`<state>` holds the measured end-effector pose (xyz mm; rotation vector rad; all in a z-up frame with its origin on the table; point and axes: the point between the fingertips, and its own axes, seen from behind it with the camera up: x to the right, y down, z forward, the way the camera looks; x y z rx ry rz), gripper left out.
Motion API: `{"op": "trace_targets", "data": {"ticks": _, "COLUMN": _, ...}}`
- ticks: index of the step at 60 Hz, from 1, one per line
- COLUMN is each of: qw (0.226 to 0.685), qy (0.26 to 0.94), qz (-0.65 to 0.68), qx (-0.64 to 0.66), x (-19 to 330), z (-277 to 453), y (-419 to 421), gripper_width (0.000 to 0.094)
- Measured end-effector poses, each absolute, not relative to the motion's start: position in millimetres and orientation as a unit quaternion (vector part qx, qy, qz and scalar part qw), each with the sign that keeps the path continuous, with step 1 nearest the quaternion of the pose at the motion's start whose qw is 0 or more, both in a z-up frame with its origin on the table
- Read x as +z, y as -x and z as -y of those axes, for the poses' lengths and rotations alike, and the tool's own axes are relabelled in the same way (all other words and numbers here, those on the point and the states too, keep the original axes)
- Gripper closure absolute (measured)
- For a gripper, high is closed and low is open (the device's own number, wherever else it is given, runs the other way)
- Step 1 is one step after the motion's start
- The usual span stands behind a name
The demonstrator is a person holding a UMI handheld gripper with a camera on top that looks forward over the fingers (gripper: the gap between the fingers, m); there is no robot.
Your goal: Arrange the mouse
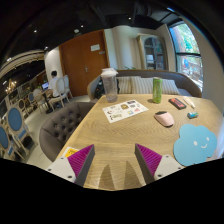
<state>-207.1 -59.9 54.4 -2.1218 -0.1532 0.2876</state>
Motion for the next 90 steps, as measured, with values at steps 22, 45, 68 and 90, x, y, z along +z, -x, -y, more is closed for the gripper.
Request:
{"op": "trace_targets", "data": {"ticks": 22, "qw": 0.480, "qy": 0.876, "qz": 0.026, "qx": 0.037, "x": 33, "z": -12, "y": 103, "gripper_width": 0.0110}}
{"op": "trace_targets", "data": {"ticks": 45, "qw": 0.443, "qy": 0.896, "qz": 0.013, "qx": -0.020, "x": -9, "z": -128, "y": 11, "gripper_width": 0.0127}}
{"op": "trace_targets", "data": {"ticks": 68, "qw": 0.429, "qy": 0.902, "qz": -0.037, "qx": 0.006, "x": -14, "z": -183, "y": -6, "gripper_width": 0.0384}}
{"op": "trace_targets", "data": {"ticks": 90, "qw": 0.516, "qy": 0.849, "qz": 0.116, "qx": -0.016, "x": 74, "z": -104, "y": 23, "gripper_width": 0.0521}}
